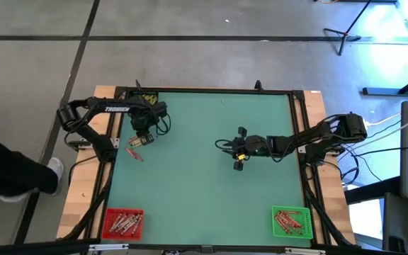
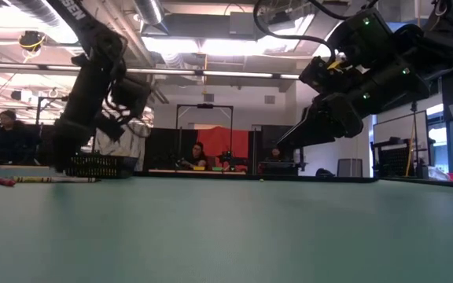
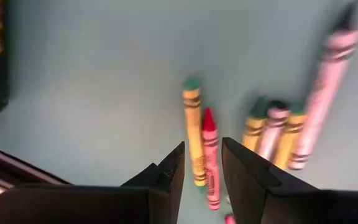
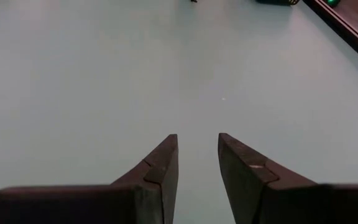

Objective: Sort crayons
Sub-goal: Put the top green crayon into the black bin

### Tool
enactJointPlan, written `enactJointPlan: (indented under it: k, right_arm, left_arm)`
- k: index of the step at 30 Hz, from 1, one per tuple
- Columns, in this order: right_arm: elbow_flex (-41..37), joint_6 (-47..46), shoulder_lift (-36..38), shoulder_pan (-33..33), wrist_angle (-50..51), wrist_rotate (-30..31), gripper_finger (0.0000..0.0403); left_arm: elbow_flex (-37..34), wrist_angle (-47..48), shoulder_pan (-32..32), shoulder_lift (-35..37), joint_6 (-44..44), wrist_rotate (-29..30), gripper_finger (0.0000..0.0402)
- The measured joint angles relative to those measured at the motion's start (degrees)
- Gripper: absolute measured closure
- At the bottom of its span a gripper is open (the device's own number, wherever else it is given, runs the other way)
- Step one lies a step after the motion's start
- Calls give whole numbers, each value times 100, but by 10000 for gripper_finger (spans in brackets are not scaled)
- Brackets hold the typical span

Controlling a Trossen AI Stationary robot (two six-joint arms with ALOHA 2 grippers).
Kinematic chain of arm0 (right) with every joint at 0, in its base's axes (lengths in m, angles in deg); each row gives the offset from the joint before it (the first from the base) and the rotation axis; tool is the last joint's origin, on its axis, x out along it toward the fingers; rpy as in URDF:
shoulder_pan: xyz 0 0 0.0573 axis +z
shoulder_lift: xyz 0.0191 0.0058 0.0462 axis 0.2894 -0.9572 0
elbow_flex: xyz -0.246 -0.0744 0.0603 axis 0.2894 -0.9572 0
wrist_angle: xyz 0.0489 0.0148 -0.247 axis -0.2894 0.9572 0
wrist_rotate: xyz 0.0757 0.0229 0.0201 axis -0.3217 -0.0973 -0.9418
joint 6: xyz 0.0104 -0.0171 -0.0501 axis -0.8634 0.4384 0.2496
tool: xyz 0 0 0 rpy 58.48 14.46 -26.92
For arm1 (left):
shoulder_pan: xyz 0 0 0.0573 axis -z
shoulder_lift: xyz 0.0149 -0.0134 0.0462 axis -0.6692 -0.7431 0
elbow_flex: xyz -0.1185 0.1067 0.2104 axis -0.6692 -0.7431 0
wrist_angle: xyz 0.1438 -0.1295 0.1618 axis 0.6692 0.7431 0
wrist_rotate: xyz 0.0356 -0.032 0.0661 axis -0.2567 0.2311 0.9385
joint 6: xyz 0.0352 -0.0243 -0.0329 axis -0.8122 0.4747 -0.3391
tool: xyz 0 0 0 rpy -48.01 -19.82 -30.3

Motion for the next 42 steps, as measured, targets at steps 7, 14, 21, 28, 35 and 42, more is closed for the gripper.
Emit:
enactJointPlan:
  k: [7,14,21,28,35,42]
  right_arm:
    - [0,0,0,0,4,0,292]
    - [0,2,0,0,4,0,292]
    - [0,2,0,0,0,0,292]
    - [0,2,0,0,-19,2,292]
    - [0,2,0,0,-20,2,292]
    - [0,2,0,0,-20,2,292]
  left_arm:
    - [3,23,-112,164,100,201,311]
    - [-308,-169,-303,162,-21,66,311]
    - [-308,-250,-333,162,-66,15,311]
    - [-308,-268,-476,7,-49,82,312]
    - [-283,-267,-490,-357,-51,53,312]
    - [-283,-260,-489,-437,-55,14,360]
